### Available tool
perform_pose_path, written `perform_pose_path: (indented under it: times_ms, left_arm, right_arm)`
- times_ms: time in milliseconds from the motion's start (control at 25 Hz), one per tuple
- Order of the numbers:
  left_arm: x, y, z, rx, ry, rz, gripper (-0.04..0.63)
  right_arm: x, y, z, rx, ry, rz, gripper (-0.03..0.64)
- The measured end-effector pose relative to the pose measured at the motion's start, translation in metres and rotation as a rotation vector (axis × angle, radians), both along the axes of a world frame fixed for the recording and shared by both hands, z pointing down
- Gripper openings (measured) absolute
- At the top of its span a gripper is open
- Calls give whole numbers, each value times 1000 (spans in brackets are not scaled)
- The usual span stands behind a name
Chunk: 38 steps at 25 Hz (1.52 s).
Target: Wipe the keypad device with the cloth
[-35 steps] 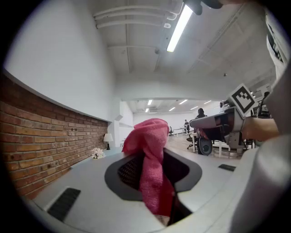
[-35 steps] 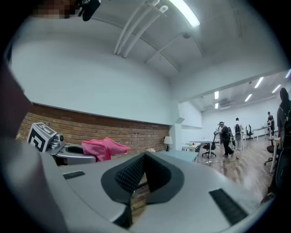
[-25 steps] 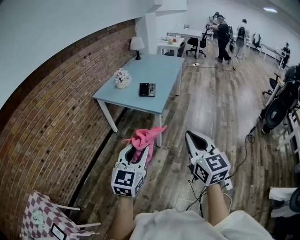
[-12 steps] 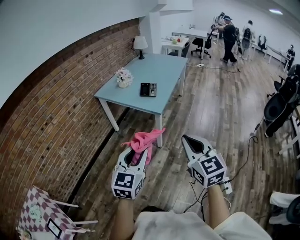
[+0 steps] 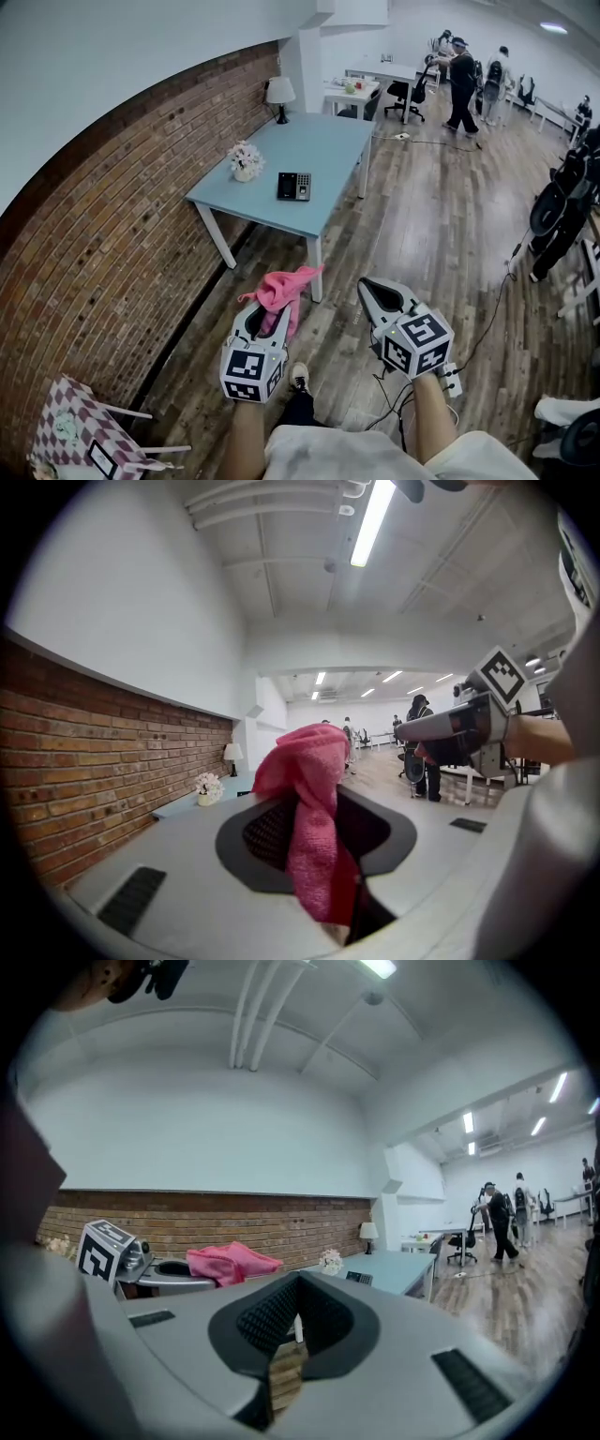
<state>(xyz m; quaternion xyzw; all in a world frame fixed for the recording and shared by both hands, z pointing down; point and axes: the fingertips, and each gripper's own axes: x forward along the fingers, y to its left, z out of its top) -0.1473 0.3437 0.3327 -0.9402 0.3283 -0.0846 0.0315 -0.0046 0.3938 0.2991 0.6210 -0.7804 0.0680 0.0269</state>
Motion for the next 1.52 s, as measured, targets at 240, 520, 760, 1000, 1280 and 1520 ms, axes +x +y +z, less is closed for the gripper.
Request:
perform_pose_path:
  times_ms: [240, 520, 760, 1000, 1280, 1520]
  left_arm:
    - [12, -43, 6, -7, 17, 5, 129]
    - [28, -126, 15, -16, 5, 10, 129]
    - [42, -206, 9, -18, 3, 28, 129]
    - [56, -271, 4, -29, 5, 53, 129]
    - [69, -328, 7, -29, 2, 79, 129]
    - [78, -366, 16, -47, -1, 96, 130]
  right_arm:
    - [6, -42, 4, -3, 39, -12, -2]
    - [26, -125, 9, -24, 90, 3, -3]
    - [29, -202, 3, -18, 99, -25, -5]
    - [40, -264, -3, -31, 162, 10, -5]
    - [59, -322, 8, -55, 162, 51, -5]
    - [62, -358, 23, -91, 163, 40, -3]
